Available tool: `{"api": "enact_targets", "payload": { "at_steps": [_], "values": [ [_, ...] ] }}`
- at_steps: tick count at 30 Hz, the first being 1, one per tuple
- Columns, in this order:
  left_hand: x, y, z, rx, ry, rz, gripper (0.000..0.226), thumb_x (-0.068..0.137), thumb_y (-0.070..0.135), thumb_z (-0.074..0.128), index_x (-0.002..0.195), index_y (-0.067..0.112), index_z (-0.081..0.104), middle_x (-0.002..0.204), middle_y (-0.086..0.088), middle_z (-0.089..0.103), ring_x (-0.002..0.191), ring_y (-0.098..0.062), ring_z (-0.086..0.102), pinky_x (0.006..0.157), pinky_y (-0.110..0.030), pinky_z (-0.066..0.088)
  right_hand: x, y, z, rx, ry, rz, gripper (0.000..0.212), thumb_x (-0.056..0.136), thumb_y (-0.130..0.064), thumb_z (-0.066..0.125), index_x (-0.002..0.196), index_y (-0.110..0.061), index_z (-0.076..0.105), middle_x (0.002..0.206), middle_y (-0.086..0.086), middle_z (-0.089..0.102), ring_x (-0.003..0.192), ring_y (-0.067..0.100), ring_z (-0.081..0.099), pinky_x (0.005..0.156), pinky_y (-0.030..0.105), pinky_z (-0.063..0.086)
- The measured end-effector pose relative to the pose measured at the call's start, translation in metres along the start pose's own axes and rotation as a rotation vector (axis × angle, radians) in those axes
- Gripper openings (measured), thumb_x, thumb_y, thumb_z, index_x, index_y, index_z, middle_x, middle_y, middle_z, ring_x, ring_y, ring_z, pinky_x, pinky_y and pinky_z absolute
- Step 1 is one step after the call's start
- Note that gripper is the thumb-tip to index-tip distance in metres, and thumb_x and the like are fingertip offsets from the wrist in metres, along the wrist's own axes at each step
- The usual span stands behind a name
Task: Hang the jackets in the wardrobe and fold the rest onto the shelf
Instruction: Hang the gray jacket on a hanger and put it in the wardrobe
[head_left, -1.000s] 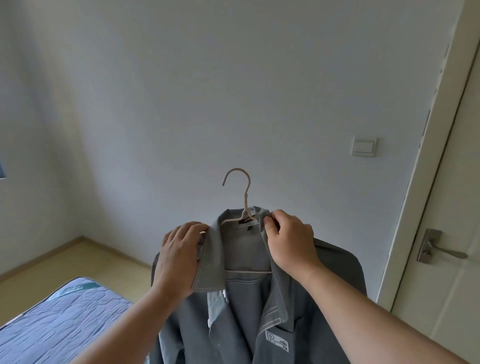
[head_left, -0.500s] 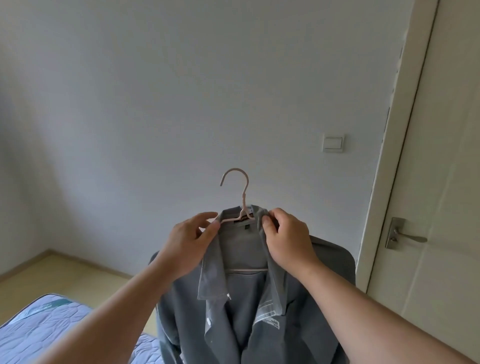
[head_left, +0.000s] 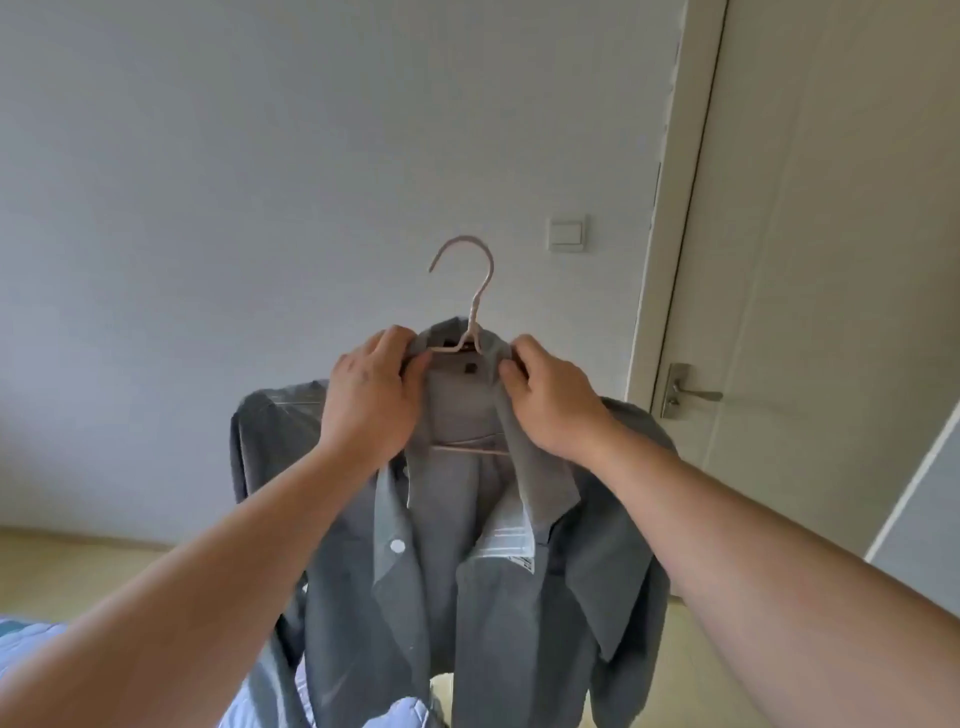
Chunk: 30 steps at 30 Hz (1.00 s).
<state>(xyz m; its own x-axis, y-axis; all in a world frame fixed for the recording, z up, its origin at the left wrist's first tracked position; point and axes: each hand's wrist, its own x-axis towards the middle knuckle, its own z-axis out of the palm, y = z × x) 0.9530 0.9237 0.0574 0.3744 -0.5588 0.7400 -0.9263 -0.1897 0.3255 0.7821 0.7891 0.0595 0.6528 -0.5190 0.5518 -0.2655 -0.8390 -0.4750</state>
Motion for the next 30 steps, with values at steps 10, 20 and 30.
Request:
{"api": "enact_targets", "payload": {
  "at_steps": [10,20,30],
  "values": [
    [-0.015,0.025,0.077,-0.129,-0.31,-0.044,0.019,0.103,0.039,0.048,0.098,0.021,0.048,0.09,0.0,0.056,0.078,-0.024,0.051,0.068,-0.035,0.036,-0.047,0.059,-0.014,-0.035,-0.099,0.271,0.028,0.107,-0.039,0.037,0.08,-0.03,0.038,0.076,-0.002,0.057,0.066,0.017,0.054,0.053,0.034,0.032],
    [-0.007,0.101,0.162,-0.345,-0.403,0.074,0.027,0.093,0.051,0.061,0.093,0.028,0.047,0.08,0.015,0.05,0.071,-0.001,0.047,0.057,-0.021,0.032,-0.1,0.119,-0.071,-0.17,0.106,0.436,0.033,0.106,-0.035,0.041,0.074,-0.032,0.034,0.071,-0.009,0.05,0.064,0.008,0.048,0.053,0.033,0.028],
    [0.006,0.255,0.27,-0.572,-0.541,0.2,0.033,0.09,0.062,0.058,0.084,0.031,0.051,0.077,0.009,0.056,0.068,-0.01,0.054,0.056,-0.029,0.043,-0.164,0.218,-0.182,-0.309,0.26,0.645,0.027,0.105,-0.033,0.043,0.08,-0.025,0.038,0.069,-0.008,0.049,0.062,0.009,0.046,0.052,0.033,0.029]
  ]
}}
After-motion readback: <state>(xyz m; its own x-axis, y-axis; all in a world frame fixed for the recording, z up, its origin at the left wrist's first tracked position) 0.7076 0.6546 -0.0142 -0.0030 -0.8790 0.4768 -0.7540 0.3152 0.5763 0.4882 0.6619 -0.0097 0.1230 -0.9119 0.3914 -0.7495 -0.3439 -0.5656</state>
